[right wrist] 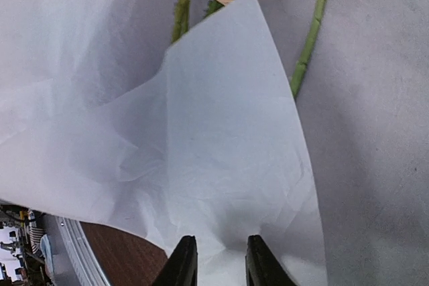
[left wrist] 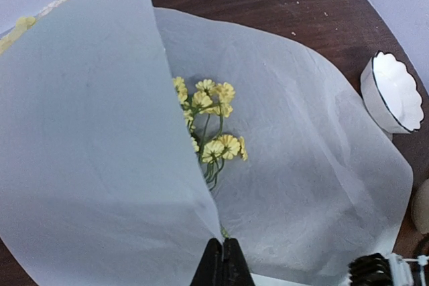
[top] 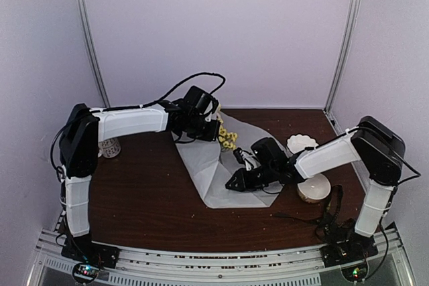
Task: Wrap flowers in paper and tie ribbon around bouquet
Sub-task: Fold the 1/4-folded wrapping paper at the center of the board, then pass from the left arm to the right, then press the 2/3-folded wrapping paper at the center of the board.
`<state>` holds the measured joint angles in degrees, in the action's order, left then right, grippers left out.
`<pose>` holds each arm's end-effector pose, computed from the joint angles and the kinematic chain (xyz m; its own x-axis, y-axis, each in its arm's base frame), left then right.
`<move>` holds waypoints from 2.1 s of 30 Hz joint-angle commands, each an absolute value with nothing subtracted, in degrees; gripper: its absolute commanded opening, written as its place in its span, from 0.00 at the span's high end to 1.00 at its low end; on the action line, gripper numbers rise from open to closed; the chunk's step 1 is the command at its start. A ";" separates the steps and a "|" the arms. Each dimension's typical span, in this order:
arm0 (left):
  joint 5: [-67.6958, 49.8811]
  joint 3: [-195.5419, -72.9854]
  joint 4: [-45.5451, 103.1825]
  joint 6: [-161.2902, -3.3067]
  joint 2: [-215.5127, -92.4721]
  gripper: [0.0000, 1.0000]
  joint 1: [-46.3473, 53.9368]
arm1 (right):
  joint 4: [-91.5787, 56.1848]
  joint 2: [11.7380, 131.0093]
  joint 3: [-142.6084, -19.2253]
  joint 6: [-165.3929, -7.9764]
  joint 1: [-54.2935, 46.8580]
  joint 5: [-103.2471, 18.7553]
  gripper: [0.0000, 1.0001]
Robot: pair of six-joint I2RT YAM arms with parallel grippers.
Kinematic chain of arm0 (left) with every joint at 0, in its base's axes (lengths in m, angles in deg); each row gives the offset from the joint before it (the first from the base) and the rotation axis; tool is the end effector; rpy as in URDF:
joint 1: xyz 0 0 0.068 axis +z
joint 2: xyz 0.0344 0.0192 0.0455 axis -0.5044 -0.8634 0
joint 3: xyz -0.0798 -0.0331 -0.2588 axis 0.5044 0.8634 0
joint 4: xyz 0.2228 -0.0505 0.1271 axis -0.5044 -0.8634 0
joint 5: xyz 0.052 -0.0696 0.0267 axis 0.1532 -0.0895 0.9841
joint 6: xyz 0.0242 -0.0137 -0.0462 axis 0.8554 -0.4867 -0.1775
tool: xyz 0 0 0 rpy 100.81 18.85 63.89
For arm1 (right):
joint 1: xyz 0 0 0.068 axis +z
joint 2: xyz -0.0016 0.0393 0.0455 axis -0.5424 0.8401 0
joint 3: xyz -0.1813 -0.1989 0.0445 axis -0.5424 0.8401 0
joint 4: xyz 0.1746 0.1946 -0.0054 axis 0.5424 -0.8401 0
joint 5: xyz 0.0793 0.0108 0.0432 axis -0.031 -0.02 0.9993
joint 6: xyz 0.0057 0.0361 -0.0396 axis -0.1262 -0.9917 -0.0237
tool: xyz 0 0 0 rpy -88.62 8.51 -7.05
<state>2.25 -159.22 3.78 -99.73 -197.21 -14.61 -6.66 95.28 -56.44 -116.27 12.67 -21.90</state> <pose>0.3374 -0.3337 0.2346 -0.7632 0.0768 -0.6416 0.3537 0.8806 -0.3154 0.2389 0.2671 0.1337 -0.9031 -0.1717 -0.3937 -0.4138 0.5932 0.6906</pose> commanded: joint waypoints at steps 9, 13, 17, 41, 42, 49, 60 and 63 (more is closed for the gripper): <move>4.80 -161.57 3.25 -97.62 -198.54 1.00 -14.71 | 2.53 87.73 -57.35 -116.17 13.11 -19.33 0.35; 4.96 -161.76 3.13 -97.46 -198.65 1.00 -14.71 | 1.40 89.45 -60.12 -116.18 13.99 -18.83 0.23; 5.15 -161.65 2.73 -97.28 -198.64 1.00 -14.71 | -1.05 90.68 -62.58 -115.62 14.39 -20.87 0.26; 9.04 -143.49 17.08 -76.99 -179.91 0.53 -19.54 | -5.86 96.32 -63.75 -115.99 12.56 -22.47 1.00; 8.03 -140.20 19.35 -72.89 -177.65 0.56 -21.20 | -5.69 96.56 -63.61 -116.05 12.39 -22.31 1.00; 4.11 -128.88 20.06 -54.49 -176.09 0.85 -33.76 | -3.05 97.39 -62.45 -116.97 10.97 -19.28 1.00; 14.59 -131.89 18.13 -51.94 -189.20 0.94 -35.66 | -0.94 99.13 -61.93 -118.10 10.43 -17.12 1.00; 14.71 -132.39 18.19 -51.73 -191.62 0.94 -35.71 | -0.57 99.12 -61.50 -118.48 10.31 -17.42 1.00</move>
<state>11.69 -130.17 17.15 -53.46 -189.61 -35.81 -2.14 98.45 -62.58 -117.74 10.75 -18.16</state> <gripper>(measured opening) 0.060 0.007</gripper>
